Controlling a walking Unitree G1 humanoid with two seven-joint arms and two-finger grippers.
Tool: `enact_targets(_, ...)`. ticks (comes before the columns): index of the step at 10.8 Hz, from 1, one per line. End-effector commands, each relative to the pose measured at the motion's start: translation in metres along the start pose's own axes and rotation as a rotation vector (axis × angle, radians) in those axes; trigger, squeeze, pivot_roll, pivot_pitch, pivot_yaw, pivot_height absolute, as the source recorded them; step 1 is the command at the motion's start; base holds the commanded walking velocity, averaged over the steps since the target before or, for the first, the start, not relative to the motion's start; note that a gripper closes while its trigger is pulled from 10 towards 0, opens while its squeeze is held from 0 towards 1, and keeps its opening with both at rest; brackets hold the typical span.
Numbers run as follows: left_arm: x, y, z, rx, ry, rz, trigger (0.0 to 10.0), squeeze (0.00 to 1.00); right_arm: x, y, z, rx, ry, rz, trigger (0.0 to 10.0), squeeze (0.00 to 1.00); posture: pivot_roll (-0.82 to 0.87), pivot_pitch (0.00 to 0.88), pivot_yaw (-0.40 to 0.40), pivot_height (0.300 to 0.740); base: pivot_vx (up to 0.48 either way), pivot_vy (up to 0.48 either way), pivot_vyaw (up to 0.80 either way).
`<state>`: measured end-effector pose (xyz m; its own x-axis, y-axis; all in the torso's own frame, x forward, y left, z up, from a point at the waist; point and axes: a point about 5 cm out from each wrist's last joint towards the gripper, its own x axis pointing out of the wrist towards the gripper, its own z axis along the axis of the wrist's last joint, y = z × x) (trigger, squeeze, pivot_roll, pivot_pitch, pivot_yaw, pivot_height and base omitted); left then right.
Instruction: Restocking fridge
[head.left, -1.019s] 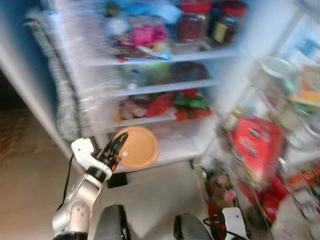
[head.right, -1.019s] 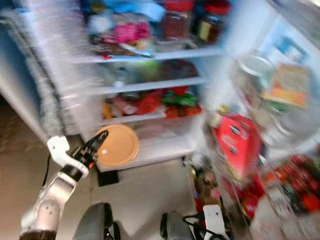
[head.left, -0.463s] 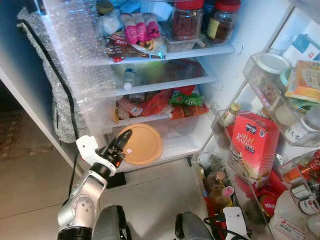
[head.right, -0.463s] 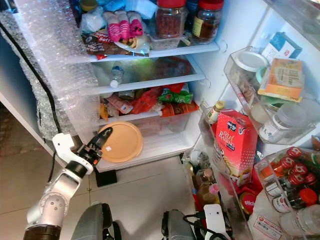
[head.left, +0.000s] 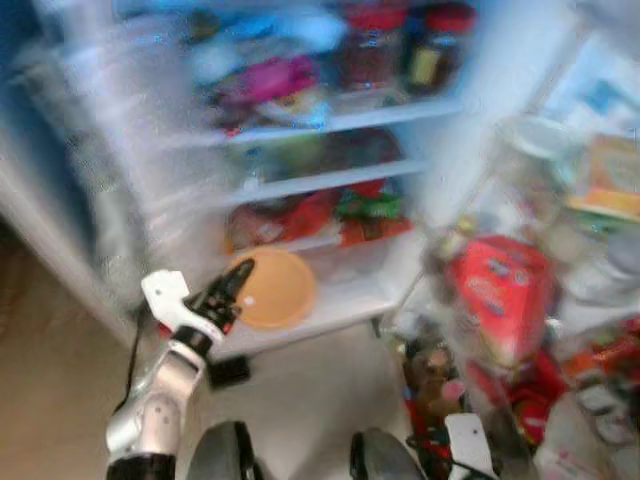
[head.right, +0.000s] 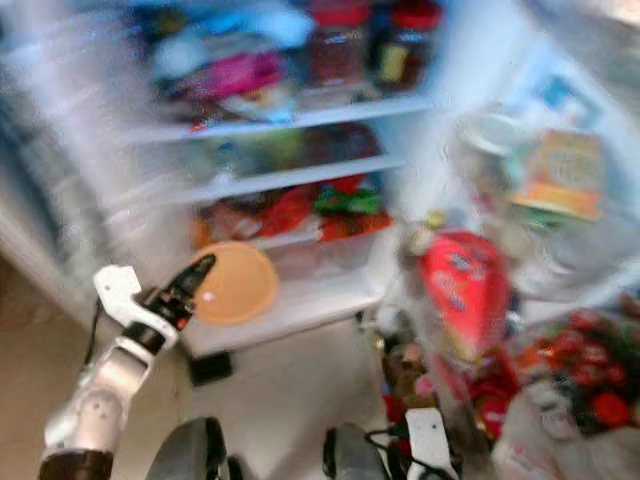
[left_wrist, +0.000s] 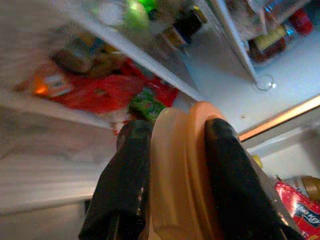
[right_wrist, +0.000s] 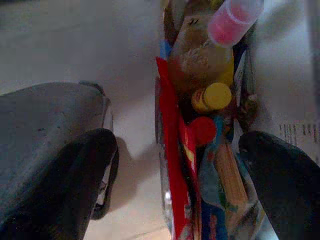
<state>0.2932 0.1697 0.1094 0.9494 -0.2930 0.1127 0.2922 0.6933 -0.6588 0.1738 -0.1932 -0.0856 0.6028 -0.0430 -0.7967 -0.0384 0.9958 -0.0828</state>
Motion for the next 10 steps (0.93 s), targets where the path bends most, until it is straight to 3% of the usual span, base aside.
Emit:
enact_targets(1, 0.0021, -0.0033, -0.0088, -0.01, 0.029, -0.004, 10.0, 0.0, -0.0055, 0.0127, -0.0269, 0.004, 0.099, 0.051, 10.0, 0.0, -0.14, 0.173, -0.059, 0.639, 0.304, 0.0, 0.0)
enact_targets(6, 0.0014, -0.0037, -0.013, -0.005, 0.057, -0.018, 10.0, 0.0, -0.0054, 0.0128, -0.0269, 0.002, 0.101, 0.055, 10.0, 0.0, -0.14, 0.173, -0.06, 0.639, 0.305, 0.0, 0.0)
enact_targets(10, 0.0057, -0.0048, -0.018, 0.016, 0.104, -0.045, 10.0, 0.0, -0.0055, 0.0135, -0.0272, 0.005, 0.102, 0.058, 10.0, 0.0, -0.14, 0.177, -0.058, 0.639, 0.0, 0.0, 0.0)
